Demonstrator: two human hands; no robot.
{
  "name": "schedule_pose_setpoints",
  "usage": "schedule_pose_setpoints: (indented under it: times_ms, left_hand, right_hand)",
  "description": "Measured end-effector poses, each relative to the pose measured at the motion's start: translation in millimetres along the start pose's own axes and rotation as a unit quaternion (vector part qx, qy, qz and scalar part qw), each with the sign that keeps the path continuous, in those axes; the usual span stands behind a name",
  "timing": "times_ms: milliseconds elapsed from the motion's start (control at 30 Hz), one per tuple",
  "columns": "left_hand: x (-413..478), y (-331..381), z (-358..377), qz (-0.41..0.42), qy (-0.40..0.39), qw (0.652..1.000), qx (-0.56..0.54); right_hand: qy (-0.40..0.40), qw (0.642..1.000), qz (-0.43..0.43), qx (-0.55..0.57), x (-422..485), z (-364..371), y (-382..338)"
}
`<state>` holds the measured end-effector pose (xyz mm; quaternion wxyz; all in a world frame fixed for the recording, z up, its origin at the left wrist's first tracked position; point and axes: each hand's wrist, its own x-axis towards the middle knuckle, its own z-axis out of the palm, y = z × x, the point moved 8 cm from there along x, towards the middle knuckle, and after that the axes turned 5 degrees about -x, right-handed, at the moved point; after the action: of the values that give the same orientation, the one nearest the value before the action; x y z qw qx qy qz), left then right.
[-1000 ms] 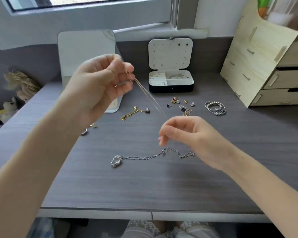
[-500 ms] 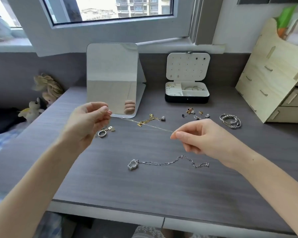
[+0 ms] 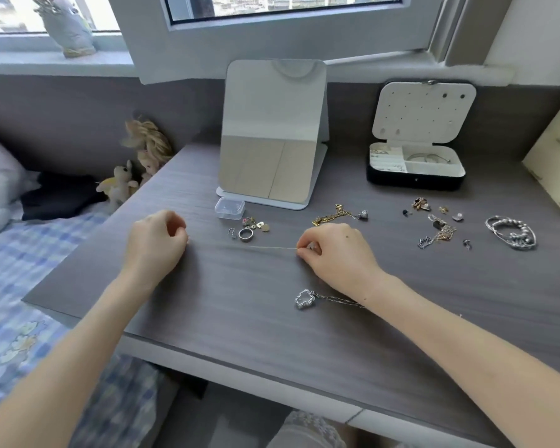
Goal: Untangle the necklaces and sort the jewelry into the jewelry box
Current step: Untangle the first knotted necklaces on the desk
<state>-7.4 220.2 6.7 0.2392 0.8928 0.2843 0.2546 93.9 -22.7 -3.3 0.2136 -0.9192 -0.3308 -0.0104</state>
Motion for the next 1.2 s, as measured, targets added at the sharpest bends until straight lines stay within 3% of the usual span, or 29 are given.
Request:
schedule_pose_setpoints:
  times_ms: [200,300,400,500,700,900,1067,1200]
  left_hand:
    - [7,13,12,0.03,-0.032,0.989,0.138]
    - [-9,47,16,0.07,-0.053,0.991,0.098]
    - [-48,88,41,0.093,-0.222,0.97,-0.032]
    - [-87,121,65,0.153,-0.323,0.933,-0.045]
    - [-104,143,90,0.244,-0.349,0.905,0.001]
    - [-102,141,92,0.265,-0.382,0.885,-0.003]
    - [-98,128,76,0.26,-0.389,0.883,-0.018]
    - [-84,111,58,0.227,-0.4,0.887,-0.042]
  right_hand:
    - [0.015,0.998,-0.05,-0.032,-4,-6,-3]
    - [0.025,0.998,-0.044,-0.024,-14,-24,13]
    - [-0.012,1.0,-0.017,-0.007,-33,-40,40]
    - [-0.055,0.998,0.007,-0.003,-55,-53,68]
    - [-0.107,0.991,0.059,-0.055,-102,-66,112]
    - [-0.086,0.993,0.056,-0.056,-116,-62,115]
    - [-0.052,0.99,0.037,-0.129,-117,-59,105]
    - [-0.019,0.998,0.043,-0.032,-115,-60,91]
